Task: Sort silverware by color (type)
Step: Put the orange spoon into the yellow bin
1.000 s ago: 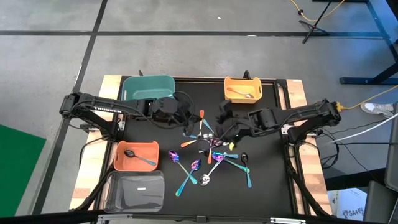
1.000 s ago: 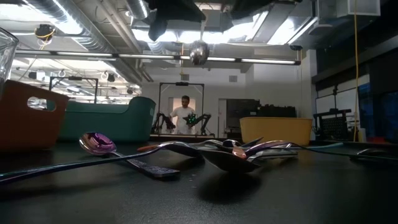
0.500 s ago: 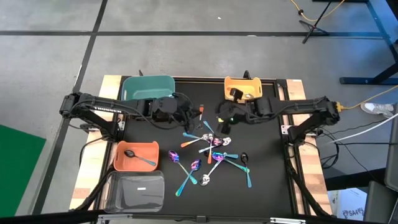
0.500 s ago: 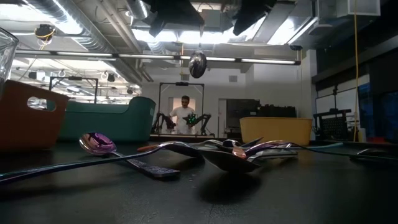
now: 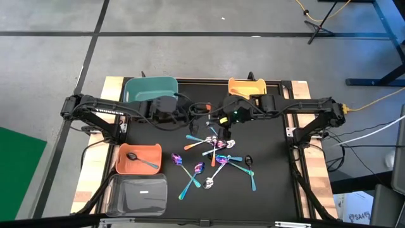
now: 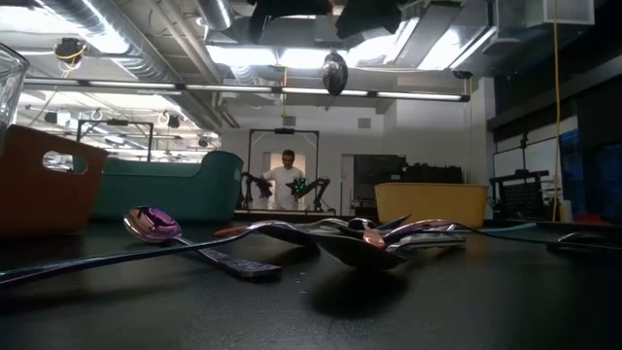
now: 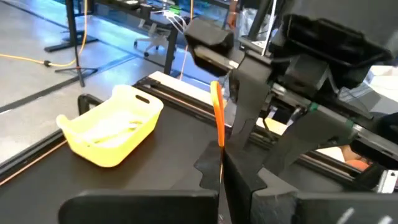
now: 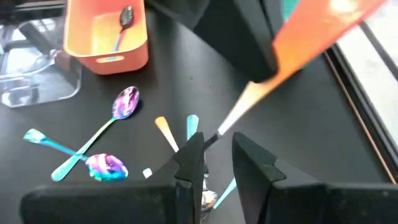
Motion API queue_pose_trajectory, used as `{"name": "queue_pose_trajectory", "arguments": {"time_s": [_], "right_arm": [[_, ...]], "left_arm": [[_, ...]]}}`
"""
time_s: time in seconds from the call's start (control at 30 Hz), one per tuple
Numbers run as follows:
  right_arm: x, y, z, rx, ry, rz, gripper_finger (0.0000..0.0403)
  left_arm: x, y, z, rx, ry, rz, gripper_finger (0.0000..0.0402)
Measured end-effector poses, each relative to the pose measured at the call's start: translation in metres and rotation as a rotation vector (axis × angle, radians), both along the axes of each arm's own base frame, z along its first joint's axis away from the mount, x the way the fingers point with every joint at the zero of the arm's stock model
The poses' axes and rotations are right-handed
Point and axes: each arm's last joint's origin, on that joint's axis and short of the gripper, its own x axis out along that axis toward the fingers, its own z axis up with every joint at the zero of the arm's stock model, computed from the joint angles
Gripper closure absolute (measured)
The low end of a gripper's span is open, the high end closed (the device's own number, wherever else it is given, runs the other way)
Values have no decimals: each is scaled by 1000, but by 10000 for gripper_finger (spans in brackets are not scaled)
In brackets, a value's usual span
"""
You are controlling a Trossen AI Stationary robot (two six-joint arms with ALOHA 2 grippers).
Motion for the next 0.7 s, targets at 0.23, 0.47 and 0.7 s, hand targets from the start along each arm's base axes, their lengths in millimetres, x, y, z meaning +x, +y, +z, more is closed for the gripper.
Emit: {"name": "queue_pose_trajectory", "arguments": {"time_s": [0.23,0.47,0.7], "right_arm": [[2,0,2,-8,-23,13,331],[5,1,6,12,-77,41,331],[5,1,5,-5,-74,56,332]], "left_arm": [[1,-3,6,10,-55,-34,401],[2,-4,9,9,-94,-54,401],[2,-4,9,9,-93,-53,401]]}}
